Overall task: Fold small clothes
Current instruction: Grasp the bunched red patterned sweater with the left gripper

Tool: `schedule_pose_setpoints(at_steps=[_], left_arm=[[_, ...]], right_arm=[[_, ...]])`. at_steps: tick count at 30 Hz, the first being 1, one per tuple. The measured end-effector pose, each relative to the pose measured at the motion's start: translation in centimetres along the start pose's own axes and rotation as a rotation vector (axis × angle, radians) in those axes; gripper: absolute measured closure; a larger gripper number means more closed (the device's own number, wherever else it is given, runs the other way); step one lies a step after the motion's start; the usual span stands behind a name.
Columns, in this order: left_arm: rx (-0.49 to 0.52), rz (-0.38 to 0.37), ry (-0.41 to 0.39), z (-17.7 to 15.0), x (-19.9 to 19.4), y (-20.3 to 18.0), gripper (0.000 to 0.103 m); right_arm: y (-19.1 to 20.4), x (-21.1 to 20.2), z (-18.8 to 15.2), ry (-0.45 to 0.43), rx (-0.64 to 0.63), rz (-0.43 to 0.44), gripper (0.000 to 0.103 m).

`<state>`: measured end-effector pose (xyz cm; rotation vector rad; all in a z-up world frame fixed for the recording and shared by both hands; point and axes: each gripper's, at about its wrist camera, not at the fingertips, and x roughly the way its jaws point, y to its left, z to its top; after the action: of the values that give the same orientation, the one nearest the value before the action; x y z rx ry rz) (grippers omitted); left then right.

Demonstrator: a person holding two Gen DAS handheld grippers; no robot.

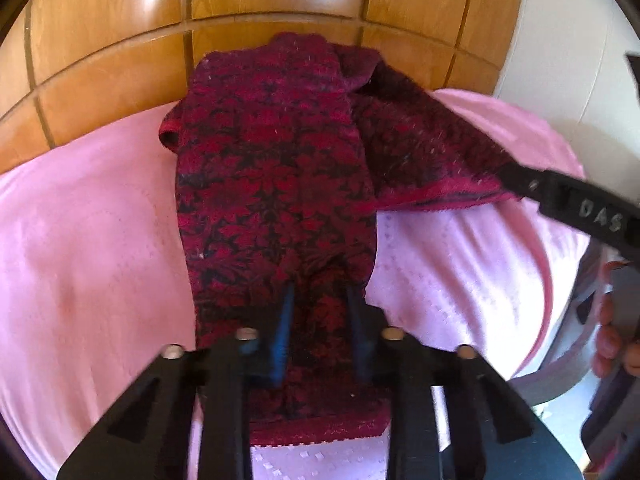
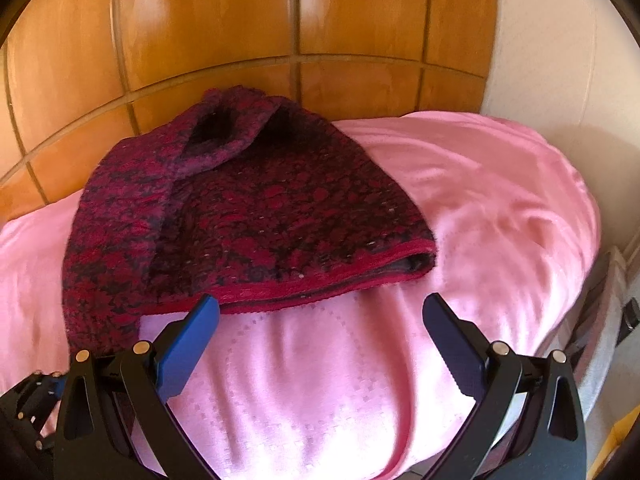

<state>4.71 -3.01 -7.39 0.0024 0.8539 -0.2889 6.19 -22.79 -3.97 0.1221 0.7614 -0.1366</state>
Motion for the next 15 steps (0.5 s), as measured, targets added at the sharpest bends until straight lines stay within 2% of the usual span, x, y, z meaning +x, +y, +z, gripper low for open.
schedule_pose_setpoints(at_steps=[5,8,13,15], left_arm=[[-0.086,-0.093,-0.053,1.0,-2.2,2.4,0.103],[-0.131,-0.077,-0.106,1.9,-3.8,4.6,0.103],[-0.261,0.006,-0.217,4.1,-6.5,10.7,0.103],[-0.303,0.055,-0.255,5.2,-7.2,13.3,0.103]], right_arm=[[0.3,0.0,0.9,-0.009,0.018,0.128,0.002],[0.9,0.0,1.5,-0.025,0.008,0.178,0.008],[1.7,1.7,2.6,0.06,0.019,0.254,0.036],[2.1,2.4,3.2,0.078,0.019,0.274,0.042]])
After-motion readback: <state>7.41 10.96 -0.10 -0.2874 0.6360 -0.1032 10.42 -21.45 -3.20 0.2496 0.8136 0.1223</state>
